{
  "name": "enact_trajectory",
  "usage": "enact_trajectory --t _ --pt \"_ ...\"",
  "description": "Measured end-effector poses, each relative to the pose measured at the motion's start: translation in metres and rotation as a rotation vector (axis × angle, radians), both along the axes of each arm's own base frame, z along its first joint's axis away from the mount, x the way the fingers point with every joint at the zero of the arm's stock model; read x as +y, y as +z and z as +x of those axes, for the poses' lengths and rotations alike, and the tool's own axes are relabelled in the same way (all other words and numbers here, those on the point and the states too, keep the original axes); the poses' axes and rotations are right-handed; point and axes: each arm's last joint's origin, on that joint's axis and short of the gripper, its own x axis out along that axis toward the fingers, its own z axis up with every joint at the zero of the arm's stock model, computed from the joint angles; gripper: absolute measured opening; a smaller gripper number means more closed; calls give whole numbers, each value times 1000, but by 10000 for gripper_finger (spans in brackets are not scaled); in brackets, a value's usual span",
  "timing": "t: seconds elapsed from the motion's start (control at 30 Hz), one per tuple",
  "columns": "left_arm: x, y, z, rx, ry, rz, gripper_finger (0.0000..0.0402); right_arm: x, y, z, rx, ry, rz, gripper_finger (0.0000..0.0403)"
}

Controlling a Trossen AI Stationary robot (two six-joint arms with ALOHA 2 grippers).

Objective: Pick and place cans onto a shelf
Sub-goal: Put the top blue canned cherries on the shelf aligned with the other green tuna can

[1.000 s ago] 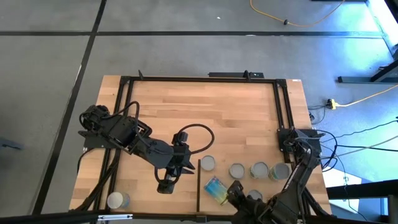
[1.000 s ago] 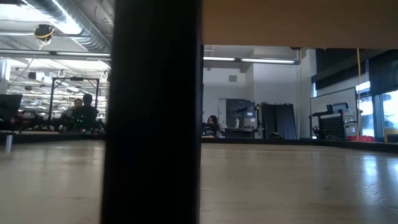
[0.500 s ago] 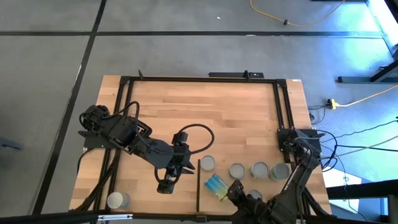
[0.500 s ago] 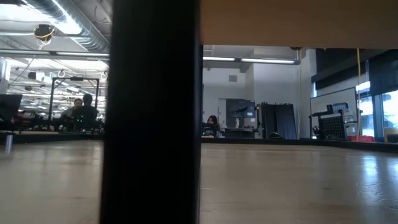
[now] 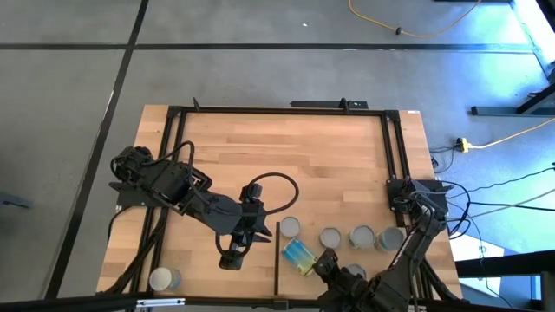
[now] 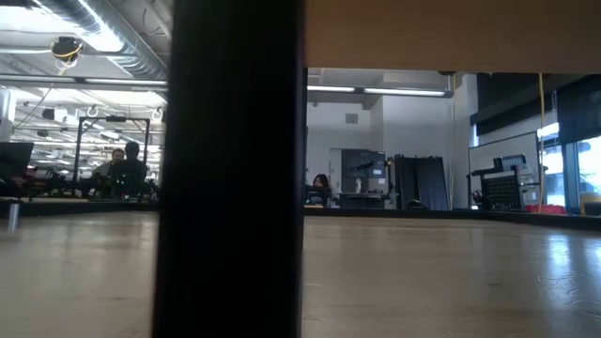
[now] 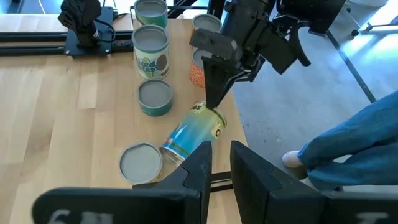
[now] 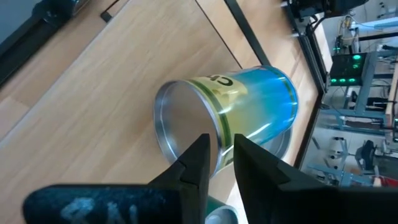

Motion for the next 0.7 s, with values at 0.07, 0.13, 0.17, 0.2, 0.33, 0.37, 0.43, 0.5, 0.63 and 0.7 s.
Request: enact_trajectory --t 0.07,0.13,0.17,0.2,0.33,0.37,0.43,0.5,0.63,0.7 --pt "0 0 0 0 0 0 51 0 0 0 -4 0 -5 74" --pt "0 0 0 0 0 0 51 -1 0 1 -5 -5 -3 74" --pt "0 0 0 0 0 0 51 -1 0 2 -6 -9 -1 74" --pt "0 0 0 0 0 0 51 -2 0 2 -12 -20 6 74" --pt "0 0 0 0 0 0 51 -5 -1 6 -15 -38 7 74" --pt "0 0 0 0 0 0 51 -6 -2 7 -12 -42 3 74" --pt "0 0 0 0 0 0 51 -8 -6 9 -6 -49 -10 74" --pt "0 0 0 0 0 0 51 -10 -9 11 -2 -53 -18 74" --pt "-1 0 0 9 -27 -18 51 -11 -9 12 -3 -58 -17 74" --pt "-1 0 -1 13 -37 -24 51 -11 -9 13 -3 -58 -17 74"
